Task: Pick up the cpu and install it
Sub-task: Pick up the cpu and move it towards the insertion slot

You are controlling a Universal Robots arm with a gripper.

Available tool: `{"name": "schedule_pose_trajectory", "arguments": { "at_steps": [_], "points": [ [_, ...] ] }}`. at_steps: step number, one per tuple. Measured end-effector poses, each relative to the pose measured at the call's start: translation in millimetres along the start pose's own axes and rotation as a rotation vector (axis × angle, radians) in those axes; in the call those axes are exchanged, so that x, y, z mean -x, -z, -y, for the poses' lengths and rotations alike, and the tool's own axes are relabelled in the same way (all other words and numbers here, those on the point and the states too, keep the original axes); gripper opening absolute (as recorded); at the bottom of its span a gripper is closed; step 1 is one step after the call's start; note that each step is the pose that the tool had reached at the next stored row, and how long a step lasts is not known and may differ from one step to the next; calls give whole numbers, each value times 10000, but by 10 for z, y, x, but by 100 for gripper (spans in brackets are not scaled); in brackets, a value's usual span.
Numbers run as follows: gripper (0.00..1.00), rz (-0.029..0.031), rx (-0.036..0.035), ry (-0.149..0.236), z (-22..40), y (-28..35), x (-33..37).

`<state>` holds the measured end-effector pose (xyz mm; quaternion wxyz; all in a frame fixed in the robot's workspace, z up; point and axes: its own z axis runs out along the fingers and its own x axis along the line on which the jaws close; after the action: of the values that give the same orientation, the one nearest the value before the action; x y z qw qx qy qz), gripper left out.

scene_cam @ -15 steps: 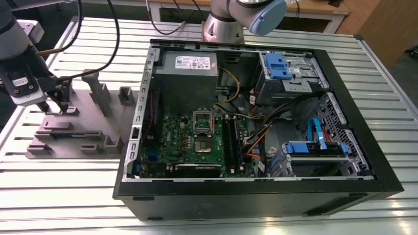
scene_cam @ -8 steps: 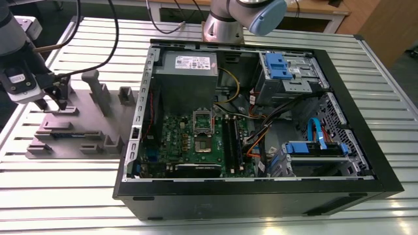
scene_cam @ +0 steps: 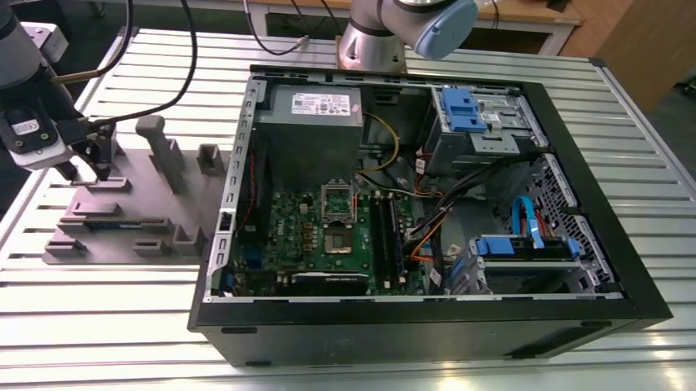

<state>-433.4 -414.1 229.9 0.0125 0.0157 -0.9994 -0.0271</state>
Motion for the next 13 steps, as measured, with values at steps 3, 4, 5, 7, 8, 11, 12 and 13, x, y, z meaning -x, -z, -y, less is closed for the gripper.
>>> {"name": "schedule_pose_trajectory", "arguments": {
  "at_steps": [3,4,5,7,8,11,12,13],
  "points": [
    [47,-1,-1,0,0,7,-1],
    [47,-3,-2,0,0,14,-1],
    [47,0,0,0,-1,18,0],
    [47,2,1,0,-1,22,0],
    [47,-2,-1,0,-1,30,-1],
    [47,1,1,0,-2,42,-1],
    [47,-1,-1,0,-3,49,-1],
    [47,1,0,0,-3,54,-2]
  ]
}}
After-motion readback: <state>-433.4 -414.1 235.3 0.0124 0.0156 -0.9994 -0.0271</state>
